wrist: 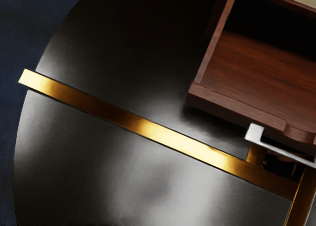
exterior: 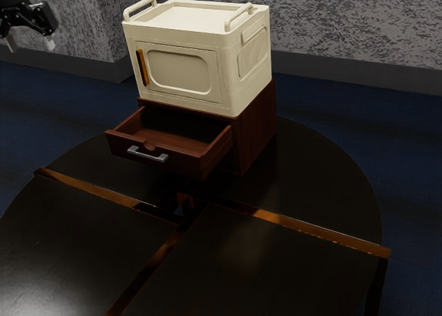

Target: Push the drawer handle with one arm to close the drawer

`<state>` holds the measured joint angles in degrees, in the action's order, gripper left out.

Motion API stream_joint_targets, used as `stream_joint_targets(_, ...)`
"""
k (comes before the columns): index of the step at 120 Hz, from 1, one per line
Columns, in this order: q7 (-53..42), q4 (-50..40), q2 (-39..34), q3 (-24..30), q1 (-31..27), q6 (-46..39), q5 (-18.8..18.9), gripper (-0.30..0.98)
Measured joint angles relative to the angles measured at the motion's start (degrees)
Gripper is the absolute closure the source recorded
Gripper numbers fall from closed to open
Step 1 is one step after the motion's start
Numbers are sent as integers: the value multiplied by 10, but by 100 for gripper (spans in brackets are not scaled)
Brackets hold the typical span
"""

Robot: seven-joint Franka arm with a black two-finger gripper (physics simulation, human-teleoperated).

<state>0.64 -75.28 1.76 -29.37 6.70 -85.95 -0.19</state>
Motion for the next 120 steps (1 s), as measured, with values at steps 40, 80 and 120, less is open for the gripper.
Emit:
stream_joint_targets(40, 8, 174, -17, 65, 8, 35, -5, 2)
stream_joint_targets(80, 22, 170, 20, 73, 65, 34, -17, 2)
stream_joint_targets(120, 30, -6, -75, 70, 80, 23, -31, 2)
